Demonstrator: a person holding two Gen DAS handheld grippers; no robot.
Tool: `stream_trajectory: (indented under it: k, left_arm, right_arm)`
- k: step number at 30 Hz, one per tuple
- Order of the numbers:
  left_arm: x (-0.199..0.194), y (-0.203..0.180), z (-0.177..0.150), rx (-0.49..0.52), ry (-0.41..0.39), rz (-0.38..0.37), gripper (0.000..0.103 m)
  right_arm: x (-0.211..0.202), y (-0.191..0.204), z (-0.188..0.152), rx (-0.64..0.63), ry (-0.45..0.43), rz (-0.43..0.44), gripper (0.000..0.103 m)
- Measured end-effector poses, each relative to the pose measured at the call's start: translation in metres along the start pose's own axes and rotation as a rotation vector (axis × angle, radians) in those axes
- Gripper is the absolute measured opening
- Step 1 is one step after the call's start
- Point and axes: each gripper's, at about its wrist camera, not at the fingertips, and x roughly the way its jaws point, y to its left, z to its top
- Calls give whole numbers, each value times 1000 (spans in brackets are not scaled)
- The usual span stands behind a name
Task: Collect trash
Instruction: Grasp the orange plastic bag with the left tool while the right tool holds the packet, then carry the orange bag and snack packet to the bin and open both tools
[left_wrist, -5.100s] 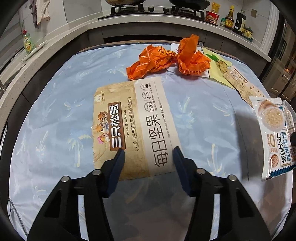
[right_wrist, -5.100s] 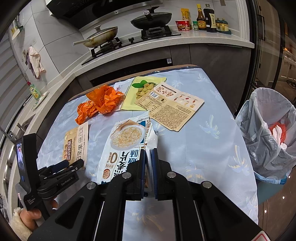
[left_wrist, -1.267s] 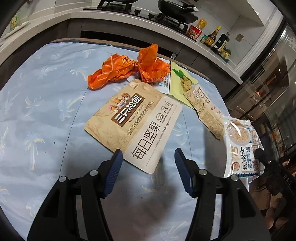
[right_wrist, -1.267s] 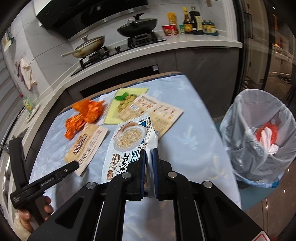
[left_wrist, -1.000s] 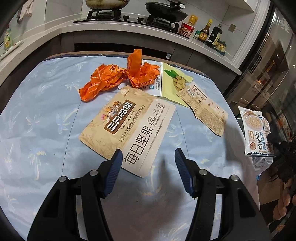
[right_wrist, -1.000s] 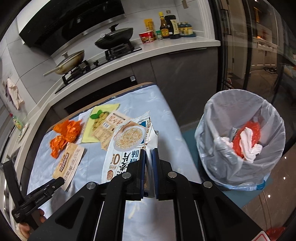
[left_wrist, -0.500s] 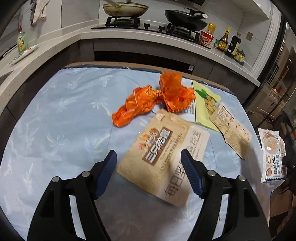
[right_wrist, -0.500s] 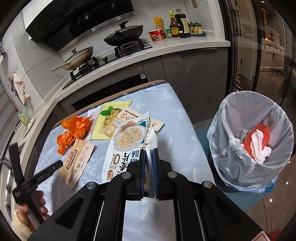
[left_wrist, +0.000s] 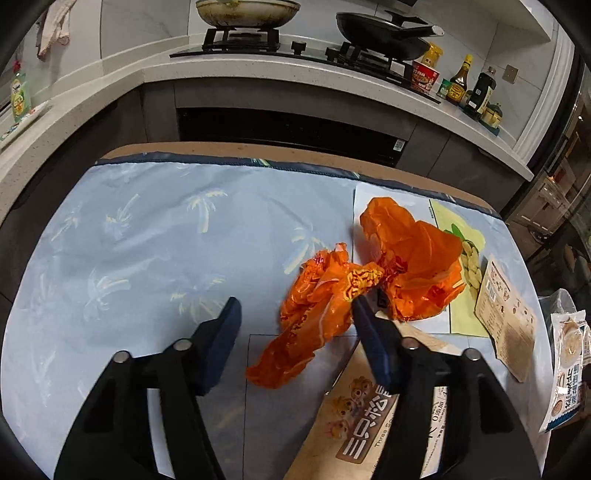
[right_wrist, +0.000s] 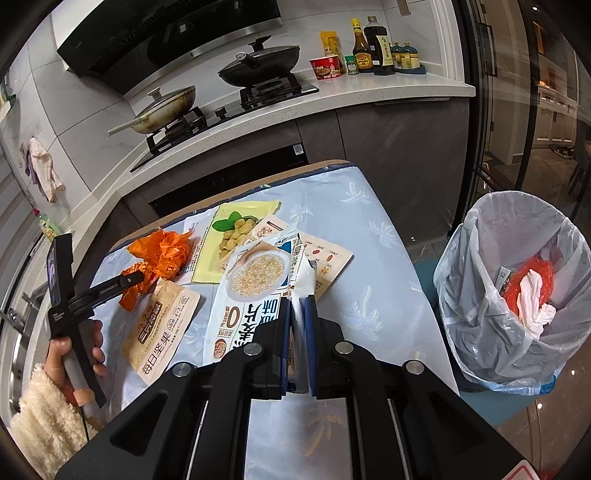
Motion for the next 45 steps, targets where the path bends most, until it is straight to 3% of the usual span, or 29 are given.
stream_trajectory:
  k: [2,8,13,17,22,26,32,38,45]
  left_arm:
    - [1,-2,0,6,4,-21,35]
    - [-34,-10,-1,14,-64,-10,32]
    - [-91,-30,-11,15,-106,-63,32]
    - [-127,-73,-28,68,-105,-133,32]
    - [-148,-154,-45,170,-86,-272,32]
    - [-147,-228,-54,276,-65,-365,32]
    - [-114,-333,-69,381,14,-487,32]
    - [-81,-409,-85,481,46,-506,32]
    - [-43,-458,-94,541,104,-508,32]
  right_arm:
    - [1,0,0,0,3,-2,9]
    - [-3,-4,0,6,-5,-9,9]
    - [-22,-19,-1,30,-32,-26,9]
    - [-46,-42,0,62,-74,-58,9]
    - [-82,-87,3,128,-140,-129,9]
    - [-109,-133,6,185,-184,-208,9]
    - [-126,-197,13,259,-216,-312,9]
    - [-115,-236,14,289,-203,-376,9]
    - [-90,-264,17,315,-168,-415,9]
